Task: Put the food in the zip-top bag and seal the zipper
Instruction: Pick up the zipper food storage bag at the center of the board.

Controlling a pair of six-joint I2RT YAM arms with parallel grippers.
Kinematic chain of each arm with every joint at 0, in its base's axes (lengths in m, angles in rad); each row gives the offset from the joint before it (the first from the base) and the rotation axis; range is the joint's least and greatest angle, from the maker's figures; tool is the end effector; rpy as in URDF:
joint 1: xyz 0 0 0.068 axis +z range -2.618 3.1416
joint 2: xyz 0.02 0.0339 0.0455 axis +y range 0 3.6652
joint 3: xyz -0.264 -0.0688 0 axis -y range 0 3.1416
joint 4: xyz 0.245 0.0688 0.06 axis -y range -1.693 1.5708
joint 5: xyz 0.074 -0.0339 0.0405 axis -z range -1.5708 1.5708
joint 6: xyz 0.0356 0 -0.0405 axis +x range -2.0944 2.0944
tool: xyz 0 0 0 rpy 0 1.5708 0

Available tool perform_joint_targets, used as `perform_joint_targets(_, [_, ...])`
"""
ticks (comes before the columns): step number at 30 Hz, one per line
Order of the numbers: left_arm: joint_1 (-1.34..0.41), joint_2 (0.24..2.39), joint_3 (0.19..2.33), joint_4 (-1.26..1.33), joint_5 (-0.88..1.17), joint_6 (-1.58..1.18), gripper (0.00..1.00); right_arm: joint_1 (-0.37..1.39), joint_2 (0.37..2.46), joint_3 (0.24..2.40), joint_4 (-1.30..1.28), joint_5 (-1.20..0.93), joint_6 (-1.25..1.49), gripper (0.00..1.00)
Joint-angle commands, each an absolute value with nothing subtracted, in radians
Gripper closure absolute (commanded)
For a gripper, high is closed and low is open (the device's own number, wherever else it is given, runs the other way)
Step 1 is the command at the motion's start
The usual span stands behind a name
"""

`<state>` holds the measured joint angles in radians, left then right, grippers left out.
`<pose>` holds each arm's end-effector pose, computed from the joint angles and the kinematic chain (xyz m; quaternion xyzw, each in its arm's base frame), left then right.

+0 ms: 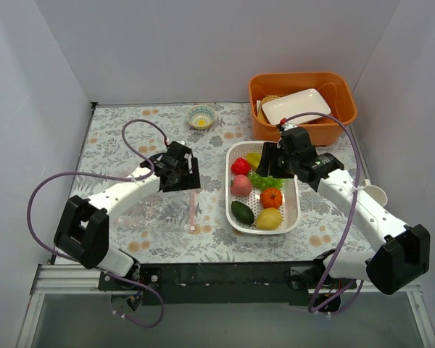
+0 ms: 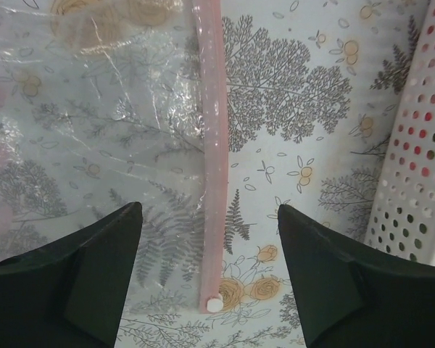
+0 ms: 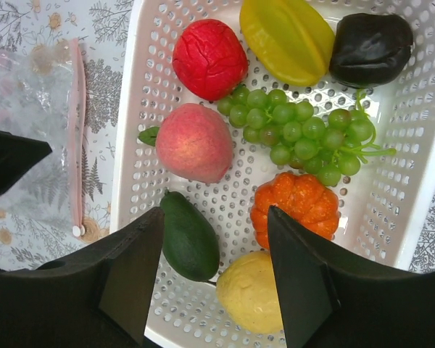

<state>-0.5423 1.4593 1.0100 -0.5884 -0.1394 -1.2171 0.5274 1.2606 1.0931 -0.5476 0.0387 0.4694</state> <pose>0.2534 -0.1469 0.2294 -0.3359 0.9020 -0.1597 0.2192 0.2372 0.1366 0.3114 -0.0184 0.9095 0.1828 0.3728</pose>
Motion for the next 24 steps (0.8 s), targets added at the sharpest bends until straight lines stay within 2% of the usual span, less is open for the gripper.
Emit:
perform_joint_targets(1, [-0.598, 1.512, 1.034, -0.627, -0.226, -1.253, 0.29, 0.502, 1.226, 1.066, -0.525, 0.034, 0.474, 0.34])
perform_joint_targets(8, [-0.637, 1.612, 1.06, -0.666, -0.273, -1.316, 0.46, 0.488, 1.223, 1.048, -0.522, 0.017, 0.469, 0.36])
perform_joint_targets(13, [-0.652, 1.643, 1.068, -0.667, -0.296, -1.331, 0.48, 0.486, 1.218, 1.032, -0.505, 0.008, 0.469, 0.39])
perform_joint_targets(16, [-0.653, 1.664, 1.075, -0.667, -0.308, -1.341, 0.56, 0.486, 1.218, 1.023, -0.497, -0.024, 0.474, 0.4])
perform_joint_targets(20, [-0.658, 1.686, 1.095, -0.666, -0.318, -1.345, 0.6, 0.486, 1.22, 1.011, -0.486, -0.048, 0.477, 0.4])
perform_joint_targets(24, [-0.661, 1.704, 1.109, -0.672, -0.327, -1.345, 0.71, 0.486, 1.216, 0.999, -0.476, -0.064, 0.482, 0.42])
